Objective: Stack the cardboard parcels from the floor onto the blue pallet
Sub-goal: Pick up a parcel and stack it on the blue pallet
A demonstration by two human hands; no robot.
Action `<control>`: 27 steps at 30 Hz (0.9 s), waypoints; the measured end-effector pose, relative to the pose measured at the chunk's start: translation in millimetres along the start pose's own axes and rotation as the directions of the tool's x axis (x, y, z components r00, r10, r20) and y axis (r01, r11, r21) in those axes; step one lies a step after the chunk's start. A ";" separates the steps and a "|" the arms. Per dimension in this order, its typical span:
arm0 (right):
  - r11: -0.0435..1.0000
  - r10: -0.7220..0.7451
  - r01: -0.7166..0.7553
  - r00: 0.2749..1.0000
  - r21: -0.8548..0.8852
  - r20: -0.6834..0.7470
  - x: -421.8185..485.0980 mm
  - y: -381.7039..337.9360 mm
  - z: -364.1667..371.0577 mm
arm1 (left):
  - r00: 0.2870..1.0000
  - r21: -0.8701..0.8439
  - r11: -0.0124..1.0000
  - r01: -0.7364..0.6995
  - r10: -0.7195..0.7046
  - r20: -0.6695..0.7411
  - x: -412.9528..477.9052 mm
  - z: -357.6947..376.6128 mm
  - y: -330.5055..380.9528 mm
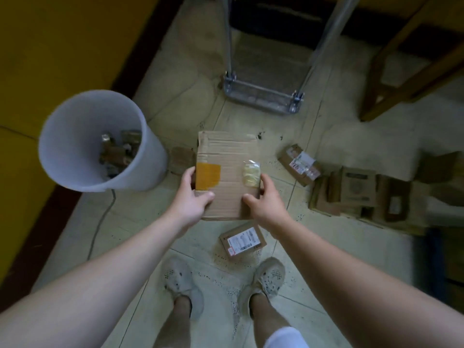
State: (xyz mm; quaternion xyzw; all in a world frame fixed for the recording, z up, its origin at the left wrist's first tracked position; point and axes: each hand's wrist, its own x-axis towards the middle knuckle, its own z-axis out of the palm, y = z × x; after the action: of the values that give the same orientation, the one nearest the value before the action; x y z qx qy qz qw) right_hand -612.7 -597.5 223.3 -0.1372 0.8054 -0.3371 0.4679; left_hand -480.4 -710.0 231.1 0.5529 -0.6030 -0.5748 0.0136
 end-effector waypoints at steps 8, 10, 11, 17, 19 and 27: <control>0.967 -0.252 0.253 0.958 -0.010 -0.139 -140.9 -104.2 -86.1 | 0.970 -0.007 0.970 -0.244 0.243 -0.027 -130.4 -42.2 130.1; 0.955 -0.293 0.298 0.940 0.005 -0.176 -174.7 -118.9 -101.1 | 0.946 -0.031 0.946 -0.324 0.324 -0.012 -157.4 -48.7 148.0; 0.948 -0.308 0.317 0.930 0.016 -0.199 -192.2 -124.2 -107.2 | 0.931 -0.031 0.931 -0.365 0.365 -0.003 -169.9 -51.4 156.1; 0.918 -0.350 0.394 0.860 0.046 -0.371 -297.7 -128.4 -138.8 | 0.858 -0.116 0.873 -0.473 0.487 0.166 -249.9 -55.1 194.7; 0.906 -0.367 0.422 0.824 0.034 -0.432 -331.8 -122.4 -154.6 | 0.820 -0.129 0.846 -0.518 0.534 0.209 -279.6 -46.2 206.8; 0.883 -0.362 0.470 0.680 -0.001 -0.638 -460.0 -58.5 -248.0 | 0.642 -0.161 0.720 -0.674 0.680 0.352 -397.3 49.8 246.0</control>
State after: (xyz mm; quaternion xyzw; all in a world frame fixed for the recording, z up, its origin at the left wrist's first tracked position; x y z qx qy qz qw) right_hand -586.8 -290.9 649.8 -0.1596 0.8303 -0.5251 0.0965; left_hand -518.8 -472.0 634.5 0.1620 -0.7515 -0.6296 0.1123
